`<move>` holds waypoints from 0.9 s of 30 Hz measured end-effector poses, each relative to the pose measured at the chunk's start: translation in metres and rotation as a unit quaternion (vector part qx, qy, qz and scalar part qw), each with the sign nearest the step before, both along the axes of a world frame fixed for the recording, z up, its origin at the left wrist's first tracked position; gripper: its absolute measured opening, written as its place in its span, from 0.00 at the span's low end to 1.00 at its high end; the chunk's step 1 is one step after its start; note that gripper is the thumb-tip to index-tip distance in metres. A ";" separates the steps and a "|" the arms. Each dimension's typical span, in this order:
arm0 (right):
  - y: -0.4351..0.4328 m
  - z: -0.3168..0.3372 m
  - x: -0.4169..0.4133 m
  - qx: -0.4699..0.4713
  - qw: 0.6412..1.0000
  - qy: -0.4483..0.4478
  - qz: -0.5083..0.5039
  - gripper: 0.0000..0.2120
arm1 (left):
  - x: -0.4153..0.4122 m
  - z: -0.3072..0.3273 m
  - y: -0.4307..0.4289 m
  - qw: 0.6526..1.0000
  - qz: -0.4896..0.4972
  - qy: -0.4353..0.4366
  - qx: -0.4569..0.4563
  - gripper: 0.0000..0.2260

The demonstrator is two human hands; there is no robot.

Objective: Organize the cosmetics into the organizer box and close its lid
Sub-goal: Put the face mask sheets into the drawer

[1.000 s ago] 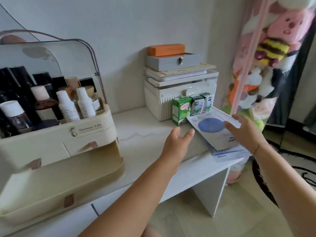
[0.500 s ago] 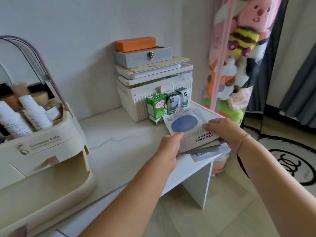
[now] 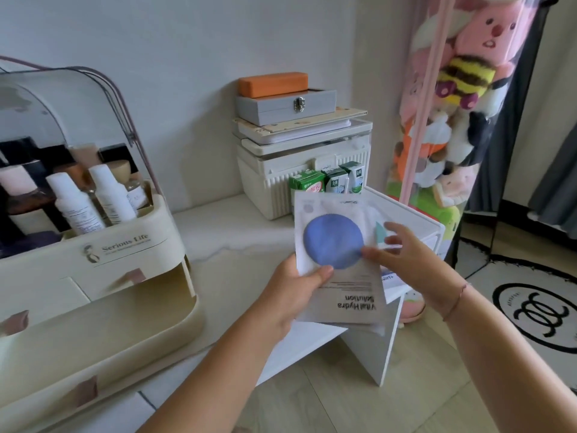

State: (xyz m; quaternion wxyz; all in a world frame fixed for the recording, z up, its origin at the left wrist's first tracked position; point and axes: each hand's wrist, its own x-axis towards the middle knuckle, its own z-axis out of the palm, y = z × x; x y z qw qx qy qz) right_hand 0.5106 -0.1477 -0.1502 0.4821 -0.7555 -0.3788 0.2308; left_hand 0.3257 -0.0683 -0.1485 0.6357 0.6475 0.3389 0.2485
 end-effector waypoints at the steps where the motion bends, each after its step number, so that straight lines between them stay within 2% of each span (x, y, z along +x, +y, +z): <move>1: 0.002 0.007 -0.003 0.033 0.999 0.000 0.003 0.45 | -0.010 0.010 0.003 0.997 -0.018 0.013 0.074 0.12; 3: 0.007 0.024 -0.006 0.077 0.995 -0.048 0.032 0.55 | -0.028 0.032 0.013 0.967 -0.052 0.075 0.237 0.16; 5: 0.011 0.044 -0.009 0.080 0.989 -0.104 0.069 0.56 | -0.042 0.057 0.026 0.921 -0.049 0.142 0.359 0.17; 7: 0.018 0.058 -0.010 0.111 0.983 -0.100 0.109 0.53 | -0.053 0.077 0.041 0.894 -0.037 0.173 0.411 0.13; 10: 0.029 0.063 -0.011 0.168 0.962 0.050 0.211 0.40 | -0.065 0.088 0.067 0.858 -0.028 0.231 0.458 0.18; 13: 0.045 0.041 -0.014 0.124 0.952 0.062 0.272 0.28 | -0.068 0.079 0.080 0.842 -0.022 0.286 0.457 0.10; 15: 0.055 0.020 -0.021 0.111 0.963 0.069 0.235 0.17 | -0.067 0.070 0.082 0.830 0.000 0.311 0.463 0.15; 16: 0.061 0.011 -0.026 0.113 0.968 0.078 0.209 0.14 | -0.067 0.066 0.084 0.829 0.023 0.318 0.460 0.13; 18: 0.070 -0.001 -0.033 0.131 0.971 0.112 0.167 0.11 | -0.069 0.062 0.089 0.841 0.072 0.316 0.433 0.11; 21: 0.080 -0.004 -0.037 0.158 0.970 0.130 0.129 0.09 | -0.071 0.055 0.097 0.911 0.145 0.206 0.328 0.12; 24: 0.085 -0.006 -0.038 0.162 0.967 0.149 0.127 0.14 | -0.071 0.042 0.094 0.955 0.236 0.072 0.163 0.22; 25: 0.086 -0.008 -0.039 0.162 0.965 0.160 0.133 0.15 | -0.071 0.037 0.091 0.965 0.247 0.021 0.089 0.22; 27: 0.087 -0.015 -0.045 0.171 0.955 0.191 0.147 0.18 | -0.066 0.023 0.087 0.969 0.234 -0.065 -0.033 0.15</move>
